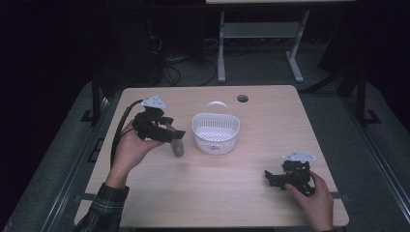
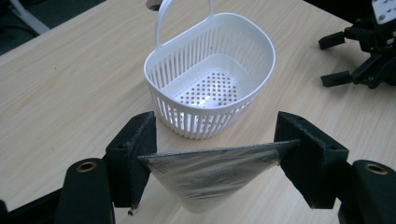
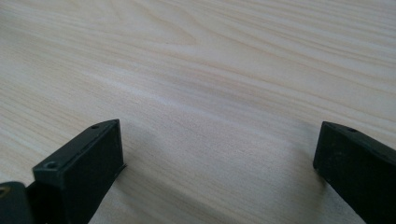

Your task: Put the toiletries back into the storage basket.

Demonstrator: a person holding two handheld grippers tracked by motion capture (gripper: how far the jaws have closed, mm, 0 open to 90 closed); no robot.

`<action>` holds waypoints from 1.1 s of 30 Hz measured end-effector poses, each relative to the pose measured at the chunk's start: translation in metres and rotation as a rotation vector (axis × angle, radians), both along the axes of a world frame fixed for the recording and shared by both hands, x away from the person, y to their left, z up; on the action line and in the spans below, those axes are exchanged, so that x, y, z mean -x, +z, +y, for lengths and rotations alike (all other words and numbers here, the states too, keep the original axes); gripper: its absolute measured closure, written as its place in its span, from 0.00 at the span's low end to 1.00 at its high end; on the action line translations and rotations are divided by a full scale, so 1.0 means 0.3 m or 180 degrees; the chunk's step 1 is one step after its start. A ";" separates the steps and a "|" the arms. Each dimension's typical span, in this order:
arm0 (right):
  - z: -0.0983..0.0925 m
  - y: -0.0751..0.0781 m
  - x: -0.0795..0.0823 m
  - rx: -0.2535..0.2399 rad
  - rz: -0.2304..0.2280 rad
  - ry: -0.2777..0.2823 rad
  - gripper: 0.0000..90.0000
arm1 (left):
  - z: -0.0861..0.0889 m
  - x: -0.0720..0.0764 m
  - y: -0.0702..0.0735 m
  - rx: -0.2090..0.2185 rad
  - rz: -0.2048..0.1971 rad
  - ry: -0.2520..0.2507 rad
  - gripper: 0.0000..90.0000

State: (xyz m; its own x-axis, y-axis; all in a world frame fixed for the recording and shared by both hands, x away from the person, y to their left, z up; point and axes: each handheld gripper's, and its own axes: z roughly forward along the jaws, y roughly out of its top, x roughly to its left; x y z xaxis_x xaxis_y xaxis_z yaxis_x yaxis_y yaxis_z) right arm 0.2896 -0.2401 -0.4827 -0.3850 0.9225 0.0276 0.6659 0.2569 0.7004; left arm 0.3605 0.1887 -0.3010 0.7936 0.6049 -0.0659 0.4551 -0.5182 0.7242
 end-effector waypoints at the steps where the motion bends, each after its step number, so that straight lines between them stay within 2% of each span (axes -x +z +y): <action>1: 0.000 0.000 0.000 -0.0001 0.0000 -0.0001 0.01 | -0.004 0.000 0.012 -0.0004 -0.0019 -0.0012 0.33; 18: 0.000 0.000 0.000 0.0000 -0.0002 -0.0002 0.01 | -0.033 -0.008 0.080 0.0110 -0.0085 -0.0116 0.33; 33: 0.000 0.000 0.000 0.0001 -0.0003 -0.0001 0.01 | -0.063 -0.029 0.109 0.0189 -0.0096 -0.0171 0.33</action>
